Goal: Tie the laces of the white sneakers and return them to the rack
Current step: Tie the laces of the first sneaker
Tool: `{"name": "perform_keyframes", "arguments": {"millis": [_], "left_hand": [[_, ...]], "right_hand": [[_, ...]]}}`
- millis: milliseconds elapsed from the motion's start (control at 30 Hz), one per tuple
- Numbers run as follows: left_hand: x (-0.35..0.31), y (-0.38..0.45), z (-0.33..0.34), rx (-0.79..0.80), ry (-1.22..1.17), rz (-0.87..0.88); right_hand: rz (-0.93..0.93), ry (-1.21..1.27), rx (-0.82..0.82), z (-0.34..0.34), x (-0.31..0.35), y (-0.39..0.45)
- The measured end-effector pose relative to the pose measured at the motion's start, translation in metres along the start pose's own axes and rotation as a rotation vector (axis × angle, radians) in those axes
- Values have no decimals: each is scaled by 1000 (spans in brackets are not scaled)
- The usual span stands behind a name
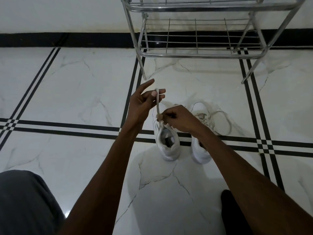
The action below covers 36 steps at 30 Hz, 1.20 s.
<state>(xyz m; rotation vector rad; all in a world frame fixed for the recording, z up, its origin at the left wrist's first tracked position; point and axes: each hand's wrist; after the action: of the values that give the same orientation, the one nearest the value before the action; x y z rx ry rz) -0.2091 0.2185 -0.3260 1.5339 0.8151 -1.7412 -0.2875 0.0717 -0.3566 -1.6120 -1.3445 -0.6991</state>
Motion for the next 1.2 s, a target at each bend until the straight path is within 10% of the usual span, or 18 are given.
{"name": "perform_keyframes", "arguments": {"millis": [267, 567, 800, 1200], "left_hand": [[24, -10, 3, 9, 155, -229], [36, -17, -4, 53, 288, -311], [37, -14, -2, 120, 303, -335], [58, -6, -36, -317, 891, -94]], "right_hand": [[-26, 215, -16, -2, 5, -2], [-31, -83, 136, -45, 2, -5], [-140, -165, -335, -30, 1, 2], [-3, 279, -243, -24, 3, 0]]}}
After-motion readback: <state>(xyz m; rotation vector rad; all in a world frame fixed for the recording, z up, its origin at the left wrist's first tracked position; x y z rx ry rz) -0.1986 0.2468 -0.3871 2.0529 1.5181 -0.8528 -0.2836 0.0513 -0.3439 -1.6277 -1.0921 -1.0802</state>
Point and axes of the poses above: each hand's wrist, its own y-axis towards the middle knuckle, its own z-axis out of the palm, x = y × z, and after that the axes turned 7 degrees about x, right-handed
